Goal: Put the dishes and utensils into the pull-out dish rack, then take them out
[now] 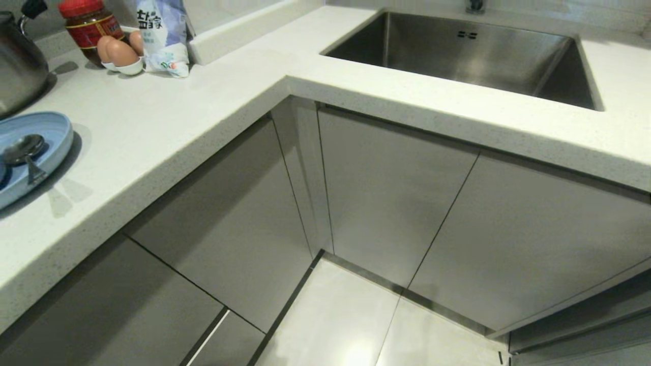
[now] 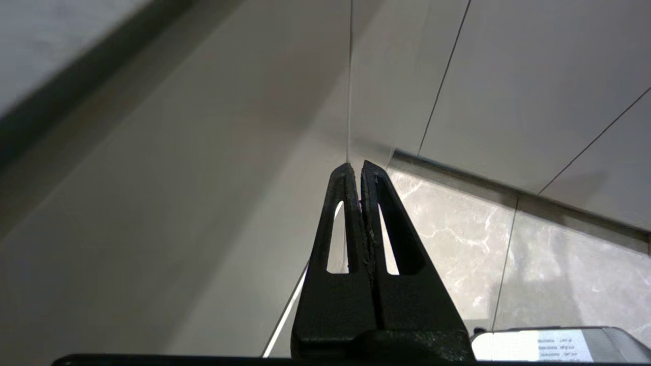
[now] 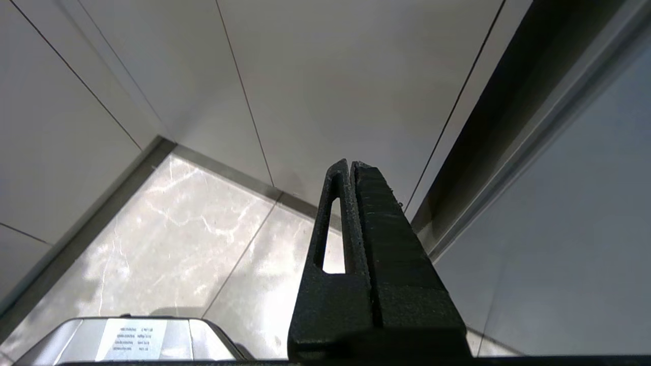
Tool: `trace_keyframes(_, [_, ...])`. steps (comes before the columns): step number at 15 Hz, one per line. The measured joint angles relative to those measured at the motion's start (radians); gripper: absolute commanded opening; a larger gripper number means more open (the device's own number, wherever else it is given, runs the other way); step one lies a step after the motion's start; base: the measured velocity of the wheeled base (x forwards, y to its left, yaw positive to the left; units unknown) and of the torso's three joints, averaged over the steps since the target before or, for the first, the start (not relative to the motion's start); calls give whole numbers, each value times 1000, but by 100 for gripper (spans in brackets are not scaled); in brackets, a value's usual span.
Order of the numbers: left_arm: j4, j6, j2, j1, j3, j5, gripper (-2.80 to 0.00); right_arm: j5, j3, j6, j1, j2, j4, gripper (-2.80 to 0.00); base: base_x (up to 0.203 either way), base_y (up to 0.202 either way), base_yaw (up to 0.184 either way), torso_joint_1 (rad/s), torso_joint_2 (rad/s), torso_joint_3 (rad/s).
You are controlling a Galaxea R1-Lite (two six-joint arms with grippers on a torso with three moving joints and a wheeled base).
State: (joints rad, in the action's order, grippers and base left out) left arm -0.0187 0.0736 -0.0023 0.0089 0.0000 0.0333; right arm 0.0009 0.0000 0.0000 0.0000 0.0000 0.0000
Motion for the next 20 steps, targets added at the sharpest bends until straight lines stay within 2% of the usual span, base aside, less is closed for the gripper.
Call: trace_keyframes(20, [-1,3,0,-9,0,3,-280,0,0,0,0,0,0,-280,0,0,0,2,2,204])
